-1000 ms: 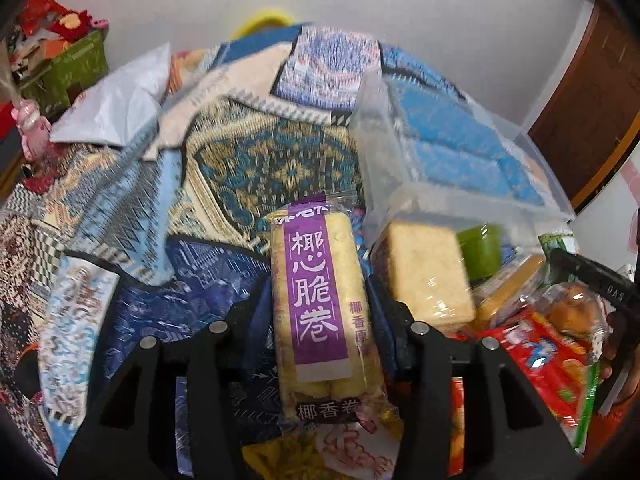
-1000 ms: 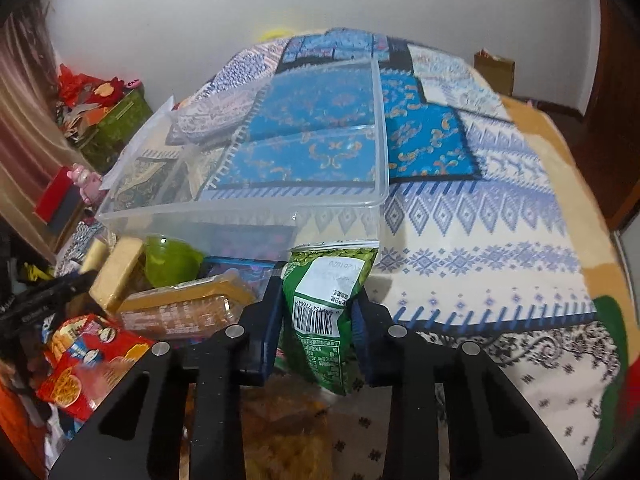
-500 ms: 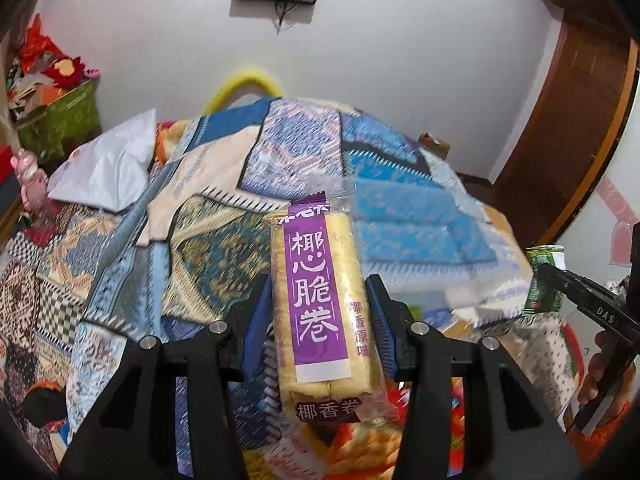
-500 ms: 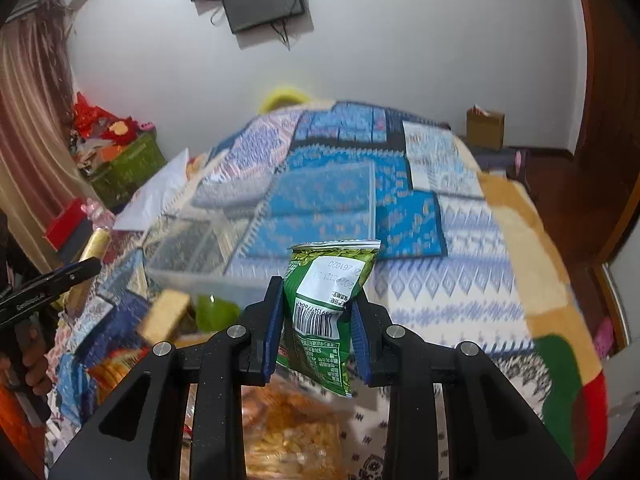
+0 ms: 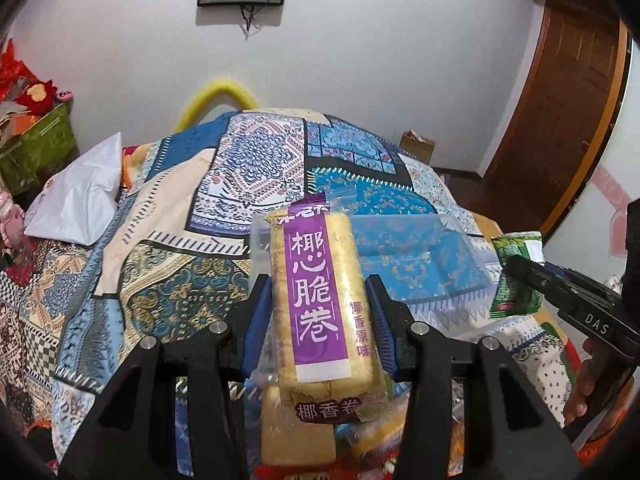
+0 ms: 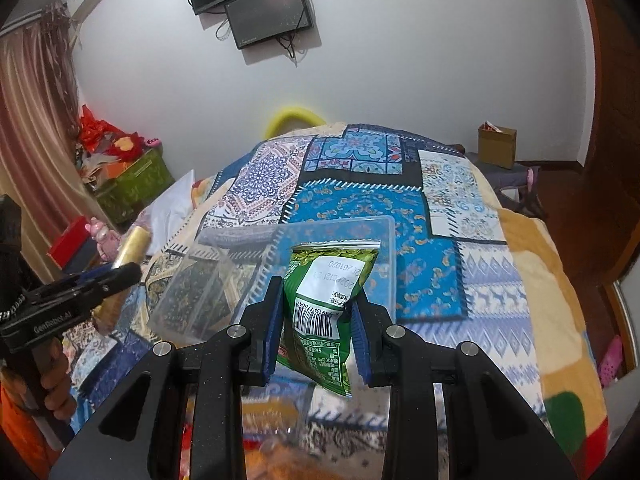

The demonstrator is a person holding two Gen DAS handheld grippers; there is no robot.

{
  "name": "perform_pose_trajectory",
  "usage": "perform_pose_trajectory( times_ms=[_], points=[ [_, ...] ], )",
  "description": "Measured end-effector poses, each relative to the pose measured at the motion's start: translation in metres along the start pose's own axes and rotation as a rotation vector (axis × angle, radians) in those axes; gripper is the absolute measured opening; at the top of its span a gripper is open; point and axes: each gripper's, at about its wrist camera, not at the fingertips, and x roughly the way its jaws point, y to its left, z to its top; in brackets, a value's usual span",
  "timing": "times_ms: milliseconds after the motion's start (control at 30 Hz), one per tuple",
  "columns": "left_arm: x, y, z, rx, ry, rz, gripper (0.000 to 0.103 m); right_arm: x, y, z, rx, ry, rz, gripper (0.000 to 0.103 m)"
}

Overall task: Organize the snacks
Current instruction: 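Place the coconut roll in the clear box with the left tool while the right drops the green bag in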

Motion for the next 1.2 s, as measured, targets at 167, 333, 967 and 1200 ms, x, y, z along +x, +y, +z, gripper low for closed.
perform_pose_trajectory(
  times_ms=[167, 333, 967, 1200],
  points=[
    [0.03, -0.006, 0.003, 0.029, 0.041, 0.019, 0.046, 0.024, -0.001, 0.004, -0.001, 0.038, 0.001, 0.028],
    [0.059, -0.007, 0.003, 0.027, 0.097, 0.015, 0.046, 0.043, -0.003, 0.003, -0.019, 0.081, -0.009, 0.028],
    [0.086, -0.016, -0.009, 0.093, 0.181, 0.044, 0.048, 0.078, 0.009, -0.011, -0.11, 0.226, -0.011, 0.031],
    [0.057, -0.02, -0.004, 0.102, 0.139, 0.042, 0.053, 0.057, 0.009, -0.003, -0.095, 0.18, -0.016, 0.047]
  ],
)
